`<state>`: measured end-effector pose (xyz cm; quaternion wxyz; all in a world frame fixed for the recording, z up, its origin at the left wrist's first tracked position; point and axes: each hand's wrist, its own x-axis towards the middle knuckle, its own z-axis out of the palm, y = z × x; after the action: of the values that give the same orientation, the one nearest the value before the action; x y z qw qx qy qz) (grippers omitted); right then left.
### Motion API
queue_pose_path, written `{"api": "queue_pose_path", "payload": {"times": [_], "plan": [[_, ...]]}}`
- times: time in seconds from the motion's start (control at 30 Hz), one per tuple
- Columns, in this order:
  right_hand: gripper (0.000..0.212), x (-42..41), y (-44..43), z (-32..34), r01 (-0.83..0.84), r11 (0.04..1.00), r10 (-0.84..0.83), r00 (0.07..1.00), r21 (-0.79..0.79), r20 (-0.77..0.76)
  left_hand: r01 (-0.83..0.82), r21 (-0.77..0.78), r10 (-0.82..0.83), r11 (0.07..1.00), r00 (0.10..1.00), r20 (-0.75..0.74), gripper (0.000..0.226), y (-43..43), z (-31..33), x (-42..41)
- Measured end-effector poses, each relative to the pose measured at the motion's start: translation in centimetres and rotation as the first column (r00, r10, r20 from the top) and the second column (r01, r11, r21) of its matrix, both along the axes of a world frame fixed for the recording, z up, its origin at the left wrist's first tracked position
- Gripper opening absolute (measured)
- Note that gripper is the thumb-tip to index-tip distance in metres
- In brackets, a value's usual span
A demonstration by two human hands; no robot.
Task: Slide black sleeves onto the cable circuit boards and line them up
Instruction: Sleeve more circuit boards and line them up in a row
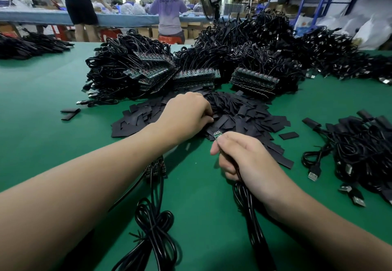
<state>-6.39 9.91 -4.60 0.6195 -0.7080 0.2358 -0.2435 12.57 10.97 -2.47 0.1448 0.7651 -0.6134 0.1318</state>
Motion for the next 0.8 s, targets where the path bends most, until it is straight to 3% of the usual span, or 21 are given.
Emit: {"api": "queue_pose_path", "payload": {"times": [0.13,0.2,0.3,0.4,0.47,0.57,0.67,0.7,0.8], "plan": [[0.030,-0.1,-0.1,-0.1,0.059,0.996,-0.057,0.998,-0.068,0.020,0.059,-0.132,-0.068,0.990,0.996,-0.066,0.018,1.0,0.7,-0.3],[0.031,-0.1,-0.6,-0.1,0.130,0.988,-0.126,0.991,-0.078,0.053,0.096,-0.175,-0.139,0.980,0.958,-0.253,0.015,2.4,1.4,-0.6],[0.032,-0.2,-1.1,-0.2,0.213,0.972,-0.205,0.975,-0.098,0.085,0.177,-0.142,-0.227,0.974,0.761,-0.608,0.011,5.2,1.9,-1.3],[0.034,-0.3,-0.9,-0.3,0.201,0.970,-0.193,0.979,-0.139,0.065,0.224,-0.162,-0.267,0.961,0.602,-0.752,0.011,7.9,1.5,-2.0],[0.036,-0.3,-0.4,-0.3,0.128,0.981,-0.120,0.991,-0.144,0.065,0.224,-0.174,-0.272,0.959,0.551,-0.789,0.011,9.1,1.0,-2.6],[0.029,-0.4,0.2,-0.1,0.050,0.975,-0.043,0.998,-0.218,0.035,0.183,-0.227,-0.292,0.956,0.609,-0.738,0.006,10.2,0.3,-3.5],[0.028,-0.5,0.3,-0.2,0.045,0.975,-0.040,0.999,-0.217,0.024,0.205,-0.300,-0.324,0.932,0.843,-0.430,0.021,11.1,0.1,-4.0],[0.030,-0.5,0.4,-0.3,0.038,0.978,-0.034,0.999,-0.204,0.024,0.227,-0.314,-0.331,0.922,0.883,-0.333,0.024,11.2,0.1,-4.1],[0.035,-0.5,0.5,-0.4,0.001,0.980,0.000,1.000,-0.198,0.002,0.225,-0.385,-0.349,0.895,0.891,-0.290,0.022,11.5,0.2,-3.9]]}}
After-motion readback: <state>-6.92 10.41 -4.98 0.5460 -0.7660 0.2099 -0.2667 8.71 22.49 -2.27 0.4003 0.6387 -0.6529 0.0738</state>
